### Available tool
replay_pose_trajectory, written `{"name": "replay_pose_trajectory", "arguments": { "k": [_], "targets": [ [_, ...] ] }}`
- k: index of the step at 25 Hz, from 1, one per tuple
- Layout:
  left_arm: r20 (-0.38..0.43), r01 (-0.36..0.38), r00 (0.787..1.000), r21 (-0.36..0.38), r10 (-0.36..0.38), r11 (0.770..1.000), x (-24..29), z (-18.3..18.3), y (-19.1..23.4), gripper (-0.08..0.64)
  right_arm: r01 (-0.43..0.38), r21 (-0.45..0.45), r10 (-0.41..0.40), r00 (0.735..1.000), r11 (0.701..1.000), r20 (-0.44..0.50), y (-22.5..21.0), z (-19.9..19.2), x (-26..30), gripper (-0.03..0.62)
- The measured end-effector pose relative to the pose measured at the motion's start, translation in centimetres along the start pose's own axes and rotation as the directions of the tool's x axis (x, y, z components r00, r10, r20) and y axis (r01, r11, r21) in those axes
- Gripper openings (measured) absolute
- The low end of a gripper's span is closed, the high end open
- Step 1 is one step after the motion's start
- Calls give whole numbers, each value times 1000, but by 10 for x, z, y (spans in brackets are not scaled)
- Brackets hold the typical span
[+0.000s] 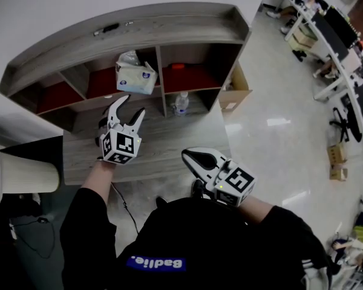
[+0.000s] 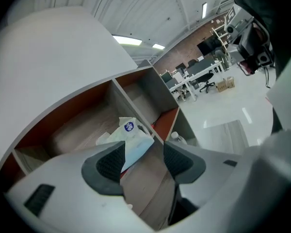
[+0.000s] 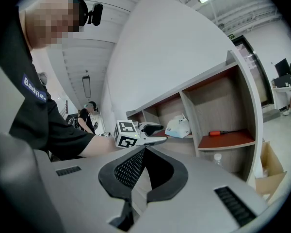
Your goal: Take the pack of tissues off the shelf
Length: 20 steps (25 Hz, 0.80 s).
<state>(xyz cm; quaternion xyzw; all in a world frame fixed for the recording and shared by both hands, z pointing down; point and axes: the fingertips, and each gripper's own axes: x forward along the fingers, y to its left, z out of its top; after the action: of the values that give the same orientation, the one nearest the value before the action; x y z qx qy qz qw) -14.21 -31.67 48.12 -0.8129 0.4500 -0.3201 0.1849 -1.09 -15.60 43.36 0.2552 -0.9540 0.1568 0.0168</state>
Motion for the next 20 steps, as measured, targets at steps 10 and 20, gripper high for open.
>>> {"name": "replay_pose_trajectory", "arguments": {
  "k": [10,20],
  "targets": [
    [-65,2,998,86,4,996,29,-19,3,236,19,3,-19,1000,1000,4,-9,0,-4,26],
    [-105,-1,994,229,25,973,46,-24,5,236,24,18,-24,1000,1000,-9,-12,-5,-5,26]
  ]
}}
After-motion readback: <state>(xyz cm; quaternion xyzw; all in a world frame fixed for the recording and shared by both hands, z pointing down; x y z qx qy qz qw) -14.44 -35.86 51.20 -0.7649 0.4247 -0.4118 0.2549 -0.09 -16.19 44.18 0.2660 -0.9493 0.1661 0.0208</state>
